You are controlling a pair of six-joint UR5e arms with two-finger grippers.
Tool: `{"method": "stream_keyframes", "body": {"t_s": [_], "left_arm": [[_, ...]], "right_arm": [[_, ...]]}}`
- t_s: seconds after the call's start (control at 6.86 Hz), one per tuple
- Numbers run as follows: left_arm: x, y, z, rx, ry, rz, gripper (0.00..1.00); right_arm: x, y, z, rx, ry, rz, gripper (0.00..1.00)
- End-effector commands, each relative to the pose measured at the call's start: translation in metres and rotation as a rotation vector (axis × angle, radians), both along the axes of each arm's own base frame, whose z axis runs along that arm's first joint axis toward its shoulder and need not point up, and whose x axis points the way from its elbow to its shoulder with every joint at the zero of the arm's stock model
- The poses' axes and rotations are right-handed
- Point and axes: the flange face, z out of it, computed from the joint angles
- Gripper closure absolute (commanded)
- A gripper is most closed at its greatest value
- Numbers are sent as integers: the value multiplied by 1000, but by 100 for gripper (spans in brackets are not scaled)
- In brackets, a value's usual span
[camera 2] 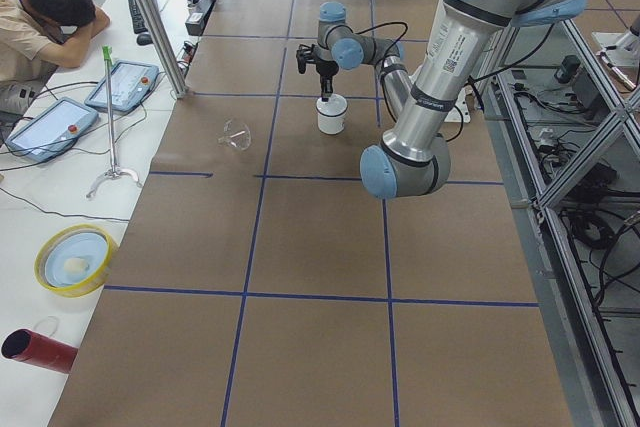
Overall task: Place funnel on cup
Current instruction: 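Grasp the white lid with the left gripper and lift it off the mug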
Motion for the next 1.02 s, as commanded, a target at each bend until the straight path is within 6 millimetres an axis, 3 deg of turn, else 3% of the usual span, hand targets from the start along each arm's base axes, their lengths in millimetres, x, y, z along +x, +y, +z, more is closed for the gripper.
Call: {"method": "stream_keyframes", "body": {"t_s": [0.0, 0.15, 0.87], "left_arm": [[0, 0, -1, 1, 1, 0, 27], [-1, 0, 0, 6, 0, 3, 13], [9, 15, 1, 4, 3, 38, 13]], "right_arm": [[0, 0, 0, 0, 0, 0, 0], [0, 0, 0, 0, 0, 0, 0], [0, 0, 0, 0, 0, 0, 0]]}}
